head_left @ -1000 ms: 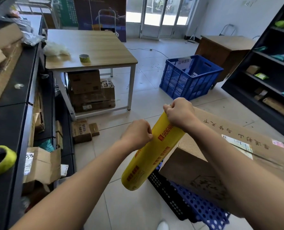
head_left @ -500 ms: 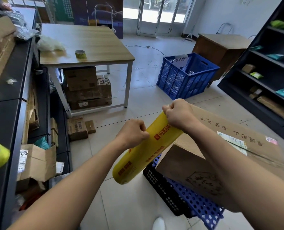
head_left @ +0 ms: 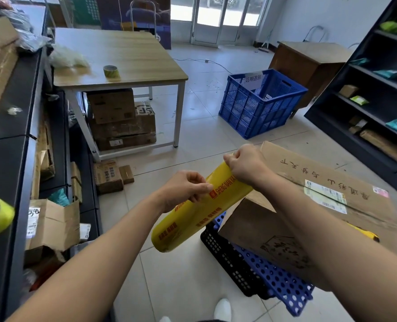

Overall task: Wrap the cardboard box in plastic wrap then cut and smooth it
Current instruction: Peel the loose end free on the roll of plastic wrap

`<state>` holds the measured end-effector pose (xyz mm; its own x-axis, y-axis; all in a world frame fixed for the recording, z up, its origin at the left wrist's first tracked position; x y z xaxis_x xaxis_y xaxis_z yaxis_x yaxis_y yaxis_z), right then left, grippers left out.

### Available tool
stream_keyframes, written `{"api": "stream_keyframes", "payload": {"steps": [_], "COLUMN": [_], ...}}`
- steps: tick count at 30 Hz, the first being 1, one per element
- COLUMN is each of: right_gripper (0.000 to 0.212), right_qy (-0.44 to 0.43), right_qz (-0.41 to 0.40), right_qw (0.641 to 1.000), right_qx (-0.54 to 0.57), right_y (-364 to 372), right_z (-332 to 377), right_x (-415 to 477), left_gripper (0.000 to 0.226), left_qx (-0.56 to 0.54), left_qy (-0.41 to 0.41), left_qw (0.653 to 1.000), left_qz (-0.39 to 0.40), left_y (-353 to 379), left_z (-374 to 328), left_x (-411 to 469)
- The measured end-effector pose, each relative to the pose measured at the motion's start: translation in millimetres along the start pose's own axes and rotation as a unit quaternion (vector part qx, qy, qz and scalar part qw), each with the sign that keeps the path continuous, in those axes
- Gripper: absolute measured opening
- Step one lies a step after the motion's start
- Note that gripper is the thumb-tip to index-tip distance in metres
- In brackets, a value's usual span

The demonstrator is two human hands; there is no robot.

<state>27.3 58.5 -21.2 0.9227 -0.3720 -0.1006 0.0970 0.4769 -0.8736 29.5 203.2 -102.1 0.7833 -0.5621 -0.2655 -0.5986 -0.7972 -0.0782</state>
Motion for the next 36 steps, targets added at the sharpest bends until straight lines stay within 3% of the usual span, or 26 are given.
{"api": "stream_keyframes", "payload": {"steps": [3, 9, 12, 14, 18, 23, 27, 33, 36], "right_gripper": [0.038, 0.036, 0.031, 0.027, 0.032, 0.031, 0.018, 0.008, 0.011], "right_qy": [0.018, 0.032, 0.057, 0.080, 0.098, 0.020, -0.063, -0.128, -0.112], "right_qz": [0.009, 0.062, 0.090, 0.074, 0.045, 0.042, 0.052, 0.061, 0.034], "right_qw": [0.999, 0.996, 0.993, 0.992, 0.991, 0.997, 0.995, 0.990, 0.993], "right_qx": [0.030, 0.061, 0.051, 0.056, 0.074, 0.063, 0.052, 0.021, 0.012], "right_y": [2, 5, 8, 6, 10, 13, 15, 19, 17], "right_z": [-7, -10, -12, -18, -25, -7, 11, 28, 30], "right_x": [-3, -5, -4, -5, -8, -10, -13, -15, -11], "left_gripper": [0.008, 0.007, 0.006, 0.007, 0.010, 0.005, 0.014, 0.011, 0.004], "left_qx": [-0.020, -0.204, -0.234, -0.217, -0.084, 0.013, 0.113, 0.158, 0.154], "left_qy": [0.012, 0.036, 0.032, 0.025, 0.023, -0.005, -0.020, 0.072, 0.083], "left_qw": [1.000, 0.976, 0.967, 0.972, 0.996, 0.997, 0.991, 0.976, 0.973], "left_qz": [0.013, 0.070, 0.092, 0.085, 0.020, 0.080, 0.074, -0.129, -0.148], "left_y": [3, 12, 17, 16, -3, 0, 0, -40, -43], "left_z": [1, 1, -1, 0, 4, 5, 3, -23, -25], "left_x": [0, -1, -3, -2, -1, -8, -12, -15, -15]}}
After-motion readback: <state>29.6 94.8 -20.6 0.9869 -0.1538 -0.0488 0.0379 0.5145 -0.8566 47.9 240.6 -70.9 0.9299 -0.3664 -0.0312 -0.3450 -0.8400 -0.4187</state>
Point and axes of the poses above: each hand's wrist, its own x-axis towards the middle knuckle, its own y-axis out of the palm, z = x × y, the point moved 7 cm from there along x, towards the middle knuckle, and after that the axes turned 2 degrees about y, right-handed, at the moved point
